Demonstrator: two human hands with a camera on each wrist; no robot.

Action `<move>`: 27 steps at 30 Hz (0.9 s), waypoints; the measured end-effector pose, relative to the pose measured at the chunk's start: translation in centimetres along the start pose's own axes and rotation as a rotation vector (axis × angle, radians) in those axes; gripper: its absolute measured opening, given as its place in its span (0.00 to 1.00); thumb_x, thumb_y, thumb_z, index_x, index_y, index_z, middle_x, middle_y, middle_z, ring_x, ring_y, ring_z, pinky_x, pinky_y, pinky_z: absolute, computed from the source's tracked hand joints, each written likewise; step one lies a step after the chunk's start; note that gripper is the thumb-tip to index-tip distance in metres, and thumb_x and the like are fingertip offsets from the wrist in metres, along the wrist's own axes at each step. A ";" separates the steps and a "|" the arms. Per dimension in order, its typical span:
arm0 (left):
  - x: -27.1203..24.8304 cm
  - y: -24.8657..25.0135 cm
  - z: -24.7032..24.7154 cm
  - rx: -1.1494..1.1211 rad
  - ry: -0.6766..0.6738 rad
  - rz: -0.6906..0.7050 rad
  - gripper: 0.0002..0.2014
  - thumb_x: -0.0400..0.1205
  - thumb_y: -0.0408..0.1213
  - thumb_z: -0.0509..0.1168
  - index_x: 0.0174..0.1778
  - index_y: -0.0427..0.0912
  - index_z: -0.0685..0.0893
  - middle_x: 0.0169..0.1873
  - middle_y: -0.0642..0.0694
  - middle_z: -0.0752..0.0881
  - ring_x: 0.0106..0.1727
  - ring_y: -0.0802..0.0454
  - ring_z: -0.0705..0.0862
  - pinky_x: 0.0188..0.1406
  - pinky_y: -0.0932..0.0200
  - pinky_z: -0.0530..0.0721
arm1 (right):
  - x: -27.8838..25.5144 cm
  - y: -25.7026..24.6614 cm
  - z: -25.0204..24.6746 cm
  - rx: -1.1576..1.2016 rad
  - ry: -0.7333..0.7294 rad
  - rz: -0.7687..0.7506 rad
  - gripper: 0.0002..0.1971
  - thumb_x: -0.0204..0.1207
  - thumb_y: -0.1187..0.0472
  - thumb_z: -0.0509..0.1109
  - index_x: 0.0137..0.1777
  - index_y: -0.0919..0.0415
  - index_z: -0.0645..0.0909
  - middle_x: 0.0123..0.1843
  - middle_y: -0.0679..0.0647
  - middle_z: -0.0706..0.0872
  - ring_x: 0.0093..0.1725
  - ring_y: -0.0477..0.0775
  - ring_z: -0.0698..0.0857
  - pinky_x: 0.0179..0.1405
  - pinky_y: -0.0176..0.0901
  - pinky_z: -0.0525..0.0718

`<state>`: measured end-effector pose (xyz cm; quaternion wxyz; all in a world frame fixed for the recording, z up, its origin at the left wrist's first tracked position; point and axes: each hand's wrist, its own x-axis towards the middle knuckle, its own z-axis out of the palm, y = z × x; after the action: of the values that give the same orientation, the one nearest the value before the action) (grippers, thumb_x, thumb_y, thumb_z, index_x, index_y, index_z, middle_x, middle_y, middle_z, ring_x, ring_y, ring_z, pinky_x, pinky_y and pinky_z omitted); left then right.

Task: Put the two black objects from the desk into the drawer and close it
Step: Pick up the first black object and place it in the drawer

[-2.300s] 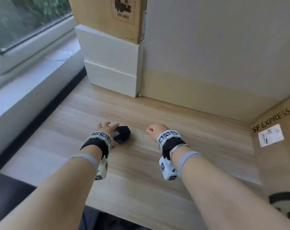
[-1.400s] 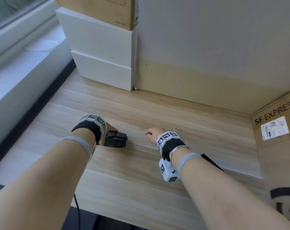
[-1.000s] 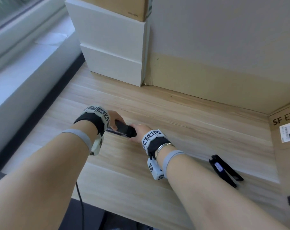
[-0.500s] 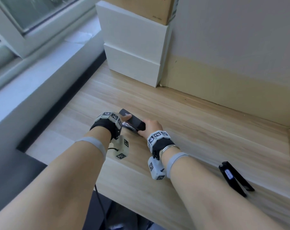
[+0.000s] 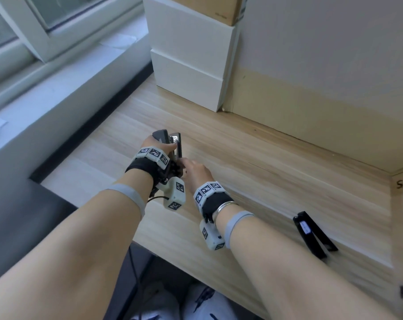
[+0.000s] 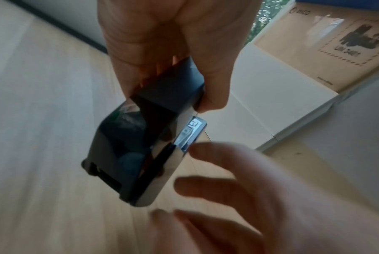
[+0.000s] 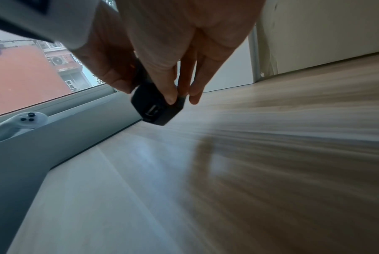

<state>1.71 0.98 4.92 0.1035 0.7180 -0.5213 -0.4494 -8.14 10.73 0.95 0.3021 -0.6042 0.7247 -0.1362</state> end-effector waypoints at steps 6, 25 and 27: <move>-1.8 -1.8 -3.7 0.120 0.018 0.131 0.17 0.73 0.37 0.72 0.57 0.37 0.80 0.45 0.40 0.84 0.47 0.42 0.84 0.47 0.53 0.82 | 0.2 1.4 0.8 -0.113 -0.044 0.191 0.18 0.82 0.64 0.57 0.71 0.60 0.77 0.67 0.62 0.85 0.62 0.64 0.85 0.59 0.50 0.83; -4.4 -24.0 -16.9 0.382 0.009 0.091 0.16 0.69 0.38 0.73 0.47 0.44 0.75 0.42 0.46 0.80 0.45 0.46 0.78 0.45 0.57 0.74 | -1.8 -4.9 15.1 -0.249 0.068 0.292 0.29 0.81 0.60 0.59 0.82 0.58 0.59 0.86 0.57 0.56 0.86 0.59 0.54 0.84 0.53 0.53; -4.3 -27.0 -17.3 0.367 0.020 0.050 0.15 0.69 0.38 0.72 0.48 0.47 0.75 0.42 0.47 0.80 0.46 0.45 0.79 0.45 0.58 0.74 | -2.2 -5.2 16.6 -0.208 0.128 0.330 0.29 0.82 0.59 0.57 0.83 0.55 0.57 0.87 0.53 0.52 0.87 0.57 0.50 0.84 0.56 0.49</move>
<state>32.23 10.80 0.47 -0.0131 0.7160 -0.6112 -0.3370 6.16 14.38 -8.53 0.2096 -0.4953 0.8417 -0.0476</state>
